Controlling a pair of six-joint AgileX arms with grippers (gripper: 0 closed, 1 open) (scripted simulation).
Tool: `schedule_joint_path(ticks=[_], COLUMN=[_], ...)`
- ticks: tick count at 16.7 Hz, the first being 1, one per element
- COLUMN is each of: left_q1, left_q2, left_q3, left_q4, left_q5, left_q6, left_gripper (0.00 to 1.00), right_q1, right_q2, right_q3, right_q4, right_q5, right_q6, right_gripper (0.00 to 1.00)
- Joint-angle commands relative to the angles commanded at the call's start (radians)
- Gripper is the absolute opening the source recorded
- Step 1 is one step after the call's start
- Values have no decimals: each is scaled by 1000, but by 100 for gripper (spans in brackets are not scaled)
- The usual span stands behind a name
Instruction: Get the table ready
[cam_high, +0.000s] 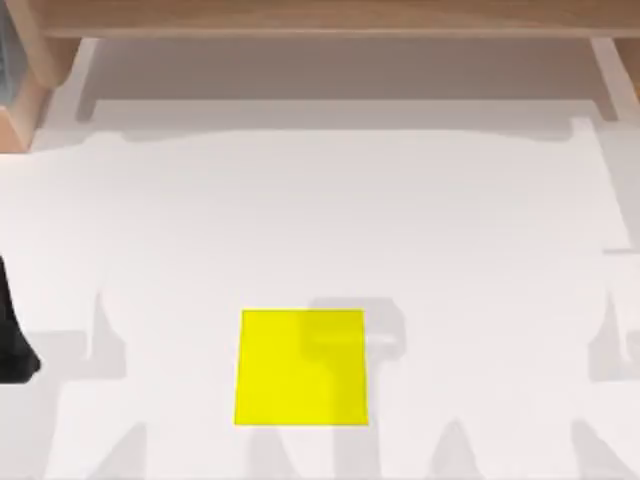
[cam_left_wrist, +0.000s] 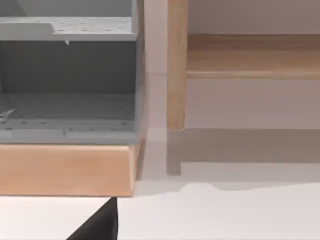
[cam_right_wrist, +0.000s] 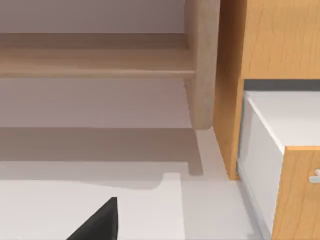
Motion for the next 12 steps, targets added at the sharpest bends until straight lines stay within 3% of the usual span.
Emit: schedule_joint_path(ticks=[6, 12], left_q1=[0, 0], left_q2=[0, 0], left_q3=[0, 0], left_q4=[0, 0], left_q5=[0, 0], left_q6=[0, 0], left_gripper=[100, 100], right_q1=[-42, -174], right_q2=[100, 551], right_q3=[98, 551], right_q4=[-88, -400], right_q5=[3, 12], right_q6=[-2, -11], right_gripper=[100, 100])
